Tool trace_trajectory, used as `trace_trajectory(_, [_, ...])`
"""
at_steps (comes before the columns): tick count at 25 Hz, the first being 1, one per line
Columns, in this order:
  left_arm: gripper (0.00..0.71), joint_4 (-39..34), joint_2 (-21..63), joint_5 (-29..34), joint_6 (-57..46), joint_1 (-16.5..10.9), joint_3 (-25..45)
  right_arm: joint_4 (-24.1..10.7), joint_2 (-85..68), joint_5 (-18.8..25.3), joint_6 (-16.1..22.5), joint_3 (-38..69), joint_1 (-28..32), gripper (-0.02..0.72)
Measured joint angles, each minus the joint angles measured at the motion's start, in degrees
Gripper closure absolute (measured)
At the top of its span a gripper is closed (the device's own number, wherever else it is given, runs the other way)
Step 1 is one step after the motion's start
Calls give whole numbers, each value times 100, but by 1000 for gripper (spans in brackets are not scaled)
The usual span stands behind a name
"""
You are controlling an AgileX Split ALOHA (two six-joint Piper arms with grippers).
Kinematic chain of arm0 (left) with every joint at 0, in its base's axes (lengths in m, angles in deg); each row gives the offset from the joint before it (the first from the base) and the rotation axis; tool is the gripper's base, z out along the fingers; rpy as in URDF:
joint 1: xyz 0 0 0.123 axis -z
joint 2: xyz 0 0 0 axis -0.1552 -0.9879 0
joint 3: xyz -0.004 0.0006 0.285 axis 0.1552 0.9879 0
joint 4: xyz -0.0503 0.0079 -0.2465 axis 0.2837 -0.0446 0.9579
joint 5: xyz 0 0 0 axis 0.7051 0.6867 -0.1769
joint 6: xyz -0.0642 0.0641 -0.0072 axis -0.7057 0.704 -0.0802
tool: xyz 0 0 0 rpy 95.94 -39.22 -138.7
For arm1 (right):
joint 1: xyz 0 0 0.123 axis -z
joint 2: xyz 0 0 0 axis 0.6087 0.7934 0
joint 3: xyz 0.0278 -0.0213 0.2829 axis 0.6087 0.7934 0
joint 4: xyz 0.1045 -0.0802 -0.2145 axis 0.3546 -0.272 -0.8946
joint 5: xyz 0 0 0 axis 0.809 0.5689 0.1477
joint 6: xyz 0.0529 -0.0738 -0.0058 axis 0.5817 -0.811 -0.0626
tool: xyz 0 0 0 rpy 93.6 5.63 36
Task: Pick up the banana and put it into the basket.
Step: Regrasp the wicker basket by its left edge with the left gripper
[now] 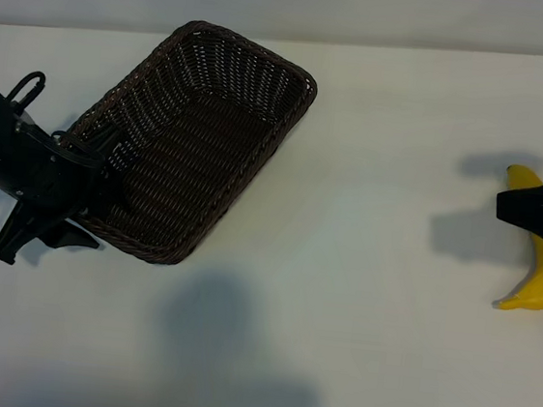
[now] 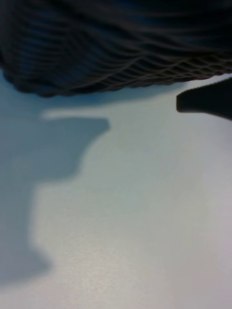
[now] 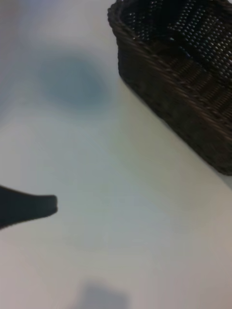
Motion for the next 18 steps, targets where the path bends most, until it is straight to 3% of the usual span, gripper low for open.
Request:
trace_trajectory(2, [198, 0, -5, -63, -77, 0, 0, 0, 0, 0, 0, 0, 0, 187])
trace_trajectory(5, [286, -6, -5, -92, -117, 0, 6, 0, 0, 0, 0, 0, 0, 187])
trace_trajectory(10, [555, 24, -5, -176, -205, 0, 24, 0, 0, 0, 0, 0, 0, 187])
trace_trajectory(18, [554, 50, -5, -211, -194, 0, 24, 0, 0, 10, 0, 0, 0, 187])
